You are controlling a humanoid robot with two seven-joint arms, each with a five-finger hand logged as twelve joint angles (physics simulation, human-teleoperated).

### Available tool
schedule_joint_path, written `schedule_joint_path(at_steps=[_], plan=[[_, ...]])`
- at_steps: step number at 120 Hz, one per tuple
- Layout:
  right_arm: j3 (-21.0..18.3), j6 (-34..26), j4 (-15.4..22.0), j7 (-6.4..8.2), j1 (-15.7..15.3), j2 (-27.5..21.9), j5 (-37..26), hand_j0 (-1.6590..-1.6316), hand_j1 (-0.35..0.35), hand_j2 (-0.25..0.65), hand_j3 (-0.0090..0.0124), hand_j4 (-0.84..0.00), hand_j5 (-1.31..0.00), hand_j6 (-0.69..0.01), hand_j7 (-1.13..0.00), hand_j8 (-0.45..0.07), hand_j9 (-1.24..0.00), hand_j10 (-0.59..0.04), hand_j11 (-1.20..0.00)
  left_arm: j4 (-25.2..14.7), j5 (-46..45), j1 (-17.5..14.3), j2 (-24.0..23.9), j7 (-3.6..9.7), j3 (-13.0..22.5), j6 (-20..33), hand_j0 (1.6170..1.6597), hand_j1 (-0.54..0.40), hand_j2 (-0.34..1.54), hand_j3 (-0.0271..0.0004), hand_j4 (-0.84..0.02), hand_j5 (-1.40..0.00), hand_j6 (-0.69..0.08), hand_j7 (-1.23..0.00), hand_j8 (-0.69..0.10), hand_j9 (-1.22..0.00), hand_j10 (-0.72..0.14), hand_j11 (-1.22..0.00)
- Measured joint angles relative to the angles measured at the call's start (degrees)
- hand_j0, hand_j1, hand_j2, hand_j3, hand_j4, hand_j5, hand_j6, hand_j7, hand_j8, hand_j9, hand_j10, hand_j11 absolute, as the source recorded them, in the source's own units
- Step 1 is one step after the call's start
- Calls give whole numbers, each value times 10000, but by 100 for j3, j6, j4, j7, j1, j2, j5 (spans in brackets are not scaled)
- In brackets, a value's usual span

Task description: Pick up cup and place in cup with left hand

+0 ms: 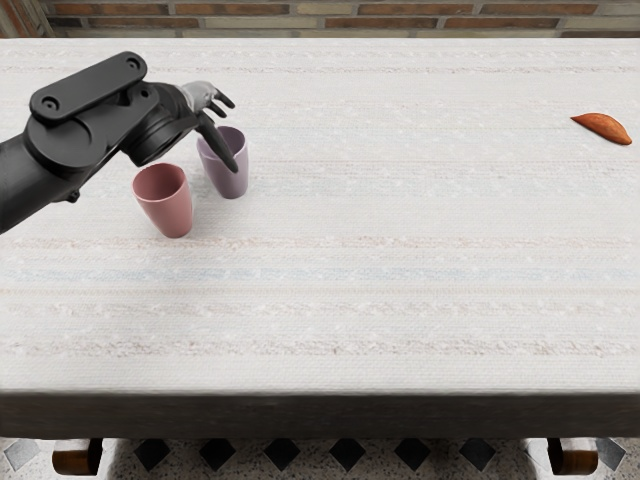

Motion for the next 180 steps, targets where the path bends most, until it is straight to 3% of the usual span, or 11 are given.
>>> schedule_joint_path(at_steps=[71,116,129,148,163,171,180], plan=[[0,0,0,0,0,0,1,-16581,-3489,-2,0,0,1,5,0,3,0,2,0,185,-4,9,-121,0,162,1,16580,173,572,0,-2793,-3610,-2799,-3609,-2798,-3608,-2790,-3607],[1,0,0,0,0,0,1,-16581,-3489,-2,0,0,1,5,0,3,0,2,0,186,-4,9,-147,0,202,1,16580,-880,748,0,-3669,-4750,-3674,-4749,-3678,-4749,-3666,-4748],[0,0,0,0,0,0,1,-16581,-3489,-2,0,0,1,5,0,4,0,2,0,186,3,9,-152,0,206,1,16578,-1036,854,0,-3928,-4998,-3929,-4993,-3625,-5044,-3896,-5042],[1,0,0,0,0,0,0,-16581,-3489,-2,0,0,0,5,0,3,0,2,0,185,3,15,-148,-1,206,-9,16566,-1295,1454,0,-4291,-5569,-3535,-5582,-3274,-5645,-4228,-5648],[1,0,0,0,0,0,1,-16581,-3489,-2,0,0,0,4,0,3,0,1,0,185,8,17,-147,-3,202,-19,16565,-1779,1975,0,-4551,-6001,-3143,-5997,-2823,-6069,-3944,-6074],[0,0,0,0,0,0,0,-16581,-3489,-2,0,0,0,4,0,3,0,2,0,186,13,17,-147,-2,204,-27,16566,-1937,3248,-1,-4702,-6175,-3368,-6183,-3114,-6253,-4126,-6264],[0,0,0,0,0,0,0,-16581,-3489,-2,0,0,0,5,0,3,0,2,0,188,40,22,-148,-3,204,-28,16567,-1718,3343,-1,-4989,-6203,-3683,-6325,-3324,-6417,-4329,-6436]])
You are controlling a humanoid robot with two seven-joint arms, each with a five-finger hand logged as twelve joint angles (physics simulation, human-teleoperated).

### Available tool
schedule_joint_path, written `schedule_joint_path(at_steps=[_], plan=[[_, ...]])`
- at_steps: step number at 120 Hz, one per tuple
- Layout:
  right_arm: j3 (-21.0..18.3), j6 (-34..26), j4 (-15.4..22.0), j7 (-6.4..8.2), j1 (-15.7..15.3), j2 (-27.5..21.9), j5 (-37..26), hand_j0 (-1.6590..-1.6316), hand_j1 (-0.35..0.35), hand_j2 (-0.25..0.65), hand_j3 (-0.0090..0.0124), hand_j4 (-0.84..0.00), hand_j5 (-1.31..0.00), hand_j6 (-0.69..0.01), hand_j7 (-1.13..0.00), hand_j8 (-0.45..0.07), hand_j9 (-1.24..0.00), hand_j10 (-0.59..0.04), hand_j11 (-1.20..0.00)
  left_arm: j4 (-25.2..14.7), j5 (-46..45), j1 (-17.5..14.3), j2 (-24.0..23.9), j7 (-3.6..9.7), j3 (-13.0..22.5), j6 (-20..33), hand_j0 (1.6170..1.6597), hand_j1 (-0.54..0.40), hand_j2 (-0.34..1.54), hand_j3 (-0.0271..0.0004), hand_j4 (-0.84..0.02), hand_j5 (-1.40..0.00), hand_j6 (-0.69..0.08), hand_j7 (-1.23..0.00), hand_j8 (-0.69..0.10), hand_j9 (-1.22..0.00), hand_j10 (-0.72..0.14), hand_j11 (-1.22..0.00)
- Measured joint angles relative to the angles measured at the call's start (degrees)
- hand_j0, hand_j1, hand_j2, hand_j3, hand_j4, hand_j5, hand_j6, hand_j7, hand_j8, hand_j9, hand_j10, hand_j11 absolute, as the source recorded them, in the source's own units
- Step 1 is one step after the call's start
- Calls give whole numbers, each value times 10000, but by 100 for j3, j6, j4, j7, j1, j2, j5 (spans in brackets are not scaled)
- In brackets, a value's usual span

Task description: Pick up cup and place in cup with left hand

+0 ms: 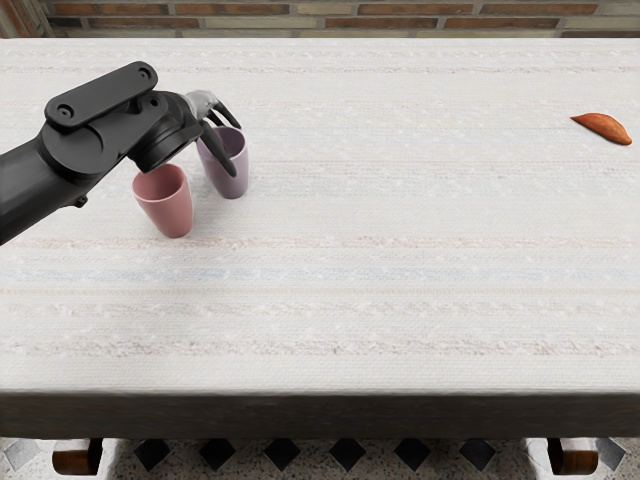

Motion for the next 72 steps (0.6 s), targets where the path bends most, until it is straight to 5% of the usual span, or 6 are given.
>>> schedule_joint_path(at_steps=[16,27,31,42,65,72], plan=[[0,0,0,0,0,0,1,-16581,-3489,-2,0,0,0,5,0,3,0,2,0,2,32,14,0,-3,-3,-17,16541,-1752,2720,-2,-4975,-6583,-3057,-6732,-2777,-6849,-3894,-6909],[0,0,0,0,0,0,0,-16581,-3489,-2,0,0,0,4,0,2,0,1,0,1,56,37,-1,1,-9,-6,16538,-1916,3436,-2,-5497,-6704,-3431,-6881,-2939,-6973,-4074,-7025],[0,0,0,0,0,0,0,-16581,-3489,-2,0,0,0,4,0,2,0,1,0,2,55,30,0,0,-2,-11,16549,-2151,4886,-3,-5230,-6706,-3312,-6858,-2895,-6974,-4031,-7015],[0,0,0,0,0,0,1,-16581,-3489,-2,0,0,0,4,0,3,0,2,0,-4,-32,-14,4,2,70,-40,16543,-1941,3136,-2,-4536,-6916,-2723,-6961,-2563,-7067,-3807,-7050],[0,0,0,0,0,0,2,-16581,-3489,-2,0,0,0,4,0,3,0,2,0,-16,-205,-247,70,1,113,-265,16584,-2206,5213,-1,-5352,-6619,-3447,-6693,-2979,-6856,-4196,-6748],[0,0,0,0,0,0,2,-16581,-3489,-3,0,0,0,4,0,3,0,2,0,-23,-244,-262,77,2,115,-325,16583,-1863,4236,-1,-5437,-6644,-3518,-6730,-3002,-6871,-4276,-6719]])
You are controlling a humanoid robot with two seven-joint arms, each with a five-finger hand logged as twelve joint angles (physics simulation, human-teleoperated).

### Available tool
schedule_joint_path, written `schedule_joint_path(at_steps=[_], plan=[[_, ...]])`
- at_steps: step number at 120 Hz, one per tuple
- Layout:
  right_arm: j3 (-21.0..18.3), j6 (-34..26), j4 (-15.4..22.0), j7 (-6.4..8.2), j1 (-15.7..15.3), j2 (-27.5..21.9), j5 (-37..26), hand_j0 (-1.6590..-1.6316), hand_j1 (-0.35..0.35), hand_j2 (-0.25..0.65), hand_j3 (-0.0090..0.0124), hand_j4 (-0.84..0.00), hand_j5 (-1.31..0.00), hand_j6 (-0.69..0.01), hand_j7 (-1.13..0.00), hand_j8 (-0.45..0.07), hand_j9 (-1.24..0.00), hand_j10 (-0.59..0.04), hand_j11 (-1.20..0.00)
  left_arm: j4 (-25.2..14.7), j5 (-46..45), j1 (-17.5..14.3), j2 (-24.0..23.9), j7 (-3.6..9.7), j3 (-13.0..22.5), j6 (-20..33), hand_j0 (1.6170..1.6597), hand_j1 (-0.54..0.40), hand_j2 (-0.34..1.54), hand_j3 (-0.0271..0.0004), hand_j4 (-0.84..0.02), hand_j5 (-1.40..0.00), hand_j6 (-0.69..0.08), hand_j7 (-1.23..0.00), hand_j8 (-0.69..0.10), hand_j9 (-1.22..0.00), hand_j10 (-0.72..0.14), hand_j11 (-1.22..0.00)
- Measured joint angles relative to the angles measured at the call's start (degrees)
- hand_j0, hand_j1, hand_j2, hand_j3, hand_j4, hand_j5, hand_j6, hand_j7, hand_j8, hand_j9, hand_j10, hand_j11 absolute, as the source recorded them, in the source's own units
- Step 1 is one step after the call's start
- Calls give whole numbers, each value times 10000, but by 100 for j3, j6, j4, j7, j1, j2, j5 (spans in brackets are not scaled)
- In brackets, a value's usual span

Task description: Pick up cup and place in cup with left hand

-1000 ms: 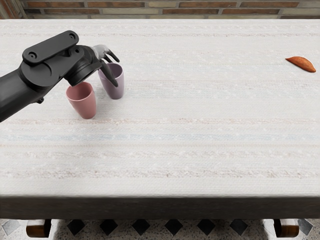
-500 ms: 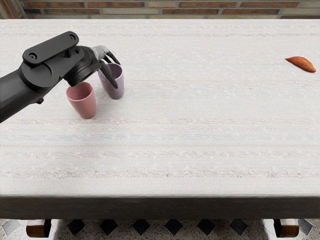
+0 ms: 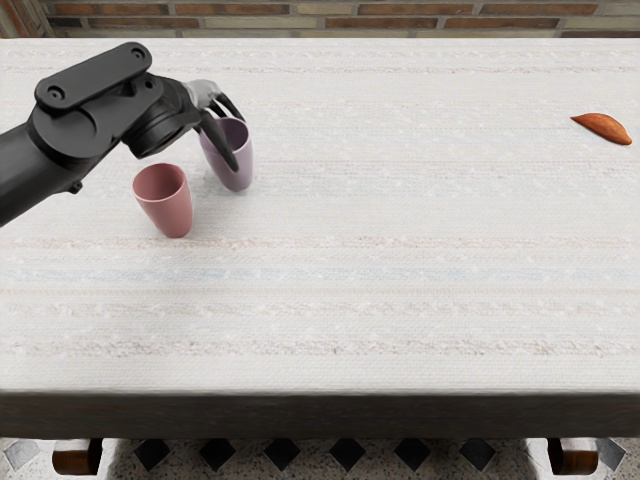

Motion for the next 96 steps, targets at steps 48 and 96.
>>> schedule_joint_path(at_steps=[48,96], plan=[[0,0,0,0,0,0,-1,-16581,-3489,-2,0,0,1,5,0,4,0,3,0,-52,-770,-426,543,3,-71,-900,16557,-1372,2587,0,-5041,-7188,-3092,-7072,-2793,-7209,-4034,-6974],[0,0,0,0,0,0,-1,-16581,-3489,-2,0,0,0,5,0,3,0,2,0,-963,-1778,-727,1630,0,-118,-1942,16562,-1562,3034,0,-4930,-7335,-3056,-7014,-2667,-7117,-3986,-7044]])
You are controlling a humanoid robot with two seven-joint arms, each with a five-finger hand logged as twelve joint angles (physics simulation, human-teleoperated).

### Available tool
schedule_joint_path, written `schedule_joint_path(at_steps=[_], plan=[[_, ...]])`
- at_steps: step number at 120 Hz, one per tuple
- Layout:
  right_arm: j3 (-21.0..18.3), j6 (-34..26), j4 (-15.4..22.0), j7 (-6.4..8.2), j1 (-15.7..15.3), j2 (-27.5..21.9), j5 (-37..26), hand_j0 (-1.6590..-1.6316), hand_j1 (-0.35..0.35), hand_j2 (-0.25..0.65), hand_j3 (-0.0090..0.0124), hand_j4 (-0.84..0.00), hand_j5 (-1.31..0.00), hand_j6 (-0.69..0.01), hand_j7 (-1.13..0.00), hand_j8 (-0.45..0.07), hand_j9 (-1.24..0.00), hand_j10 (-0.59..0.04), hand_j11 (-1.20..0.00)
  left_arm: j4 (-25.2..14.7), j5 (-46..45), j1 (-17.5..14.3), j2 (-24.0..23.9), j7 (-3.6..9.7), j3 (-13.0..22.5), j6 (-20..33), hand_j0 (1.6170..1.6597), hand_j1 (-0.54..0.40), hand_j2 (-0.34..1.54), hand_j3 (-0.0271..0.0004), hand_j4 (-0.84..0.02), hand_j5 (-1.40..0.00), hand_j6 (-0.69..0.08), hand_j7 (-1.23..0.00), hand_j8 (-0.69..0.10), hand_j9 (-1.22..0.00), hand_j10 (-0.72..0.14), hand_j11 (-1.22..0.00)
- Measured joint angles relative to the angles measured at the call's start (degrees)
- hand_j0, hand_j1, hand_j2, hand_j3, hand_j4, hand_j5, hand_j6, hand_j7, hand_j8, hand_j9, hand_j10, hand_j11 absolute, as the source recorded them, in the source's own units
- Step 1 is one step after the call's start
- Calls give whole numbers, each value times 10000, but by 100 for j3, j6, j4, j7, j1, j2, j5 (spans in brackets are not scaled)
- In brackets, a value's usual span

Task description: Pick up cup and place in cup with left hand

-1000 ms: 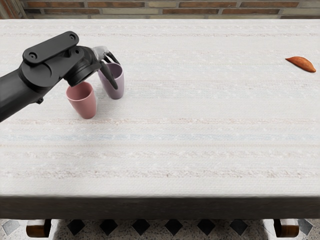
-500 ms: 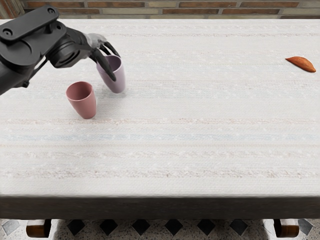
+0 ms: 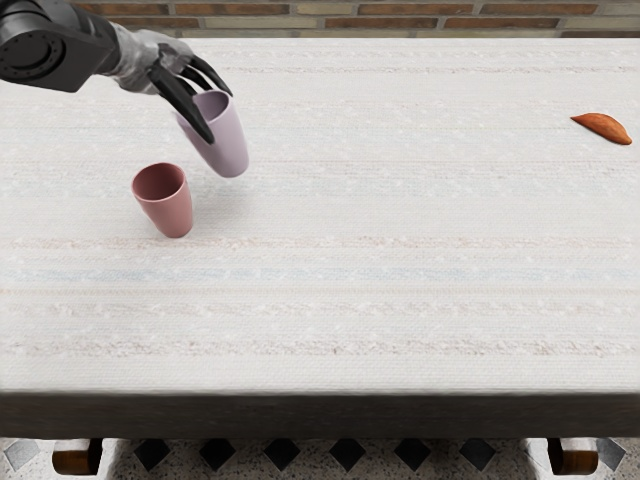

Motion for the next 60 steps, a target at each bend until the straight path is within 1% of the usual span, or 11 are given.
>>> schedule_joint_path(at_steps=[14,15,16,19,39,60], plan=[[0,0,0,0,0,0,0,-16581,-3489,-2,0,0,1,6,0,4,0,3,0,-258,-93,-17,34,1,-19,-40,16563,-1518,3063,0,-4892,-7490,-3000,-7191,-2604,-7160,-3965,-7102],[0,0,0,0,0,0,0,-16581,-3489,-2,0,0,1,6,0,5,0,3,0,-268,-97,-21,46,1,-20,-40,16562,-1507,3092,0,-4916,-7447,-3036,-7144,-2872,-7180,-3942,-7112],[0,0,0,0,0,0,1,-16581,-3489,-2,0,1,1,7,0,5,1,3,0,-278,-106,-35,68,1,-19,-46,16563,-1497,3269,0,-4902,-7500,-3012,-7182,-2637,-7199,-3945,-7117],[0,0,0,0,0,0,1,-16581,-3489,-2,0,0,1,7,0,5,1,3,0,-299,-110,-56,119,2,-23,-55,16563,-1537,3147,0,-4975,-7521,-3117,-7225,-2737,-7237,-3949,-7140],[0,0,0,0,0,0,-1,-16581,-3489,-2,0,0,1,6,0,5,0,3,0,-365,-121,-122,319,2,-27,-219,16563,-1622,3583,0,-4978,-7712,-3099,-7429,-2763,-7490,-3956,-7346],[0,0,0,0,0,0,0,-16581,-3489,-2,0,0,1,7,0,5,1,4,0,-379,-129,-138,504,3,-26,-399,16566,-1864,4397,1,-4983,-7902,-3010,-7723,-2547,-7764,-3903,-7525]])
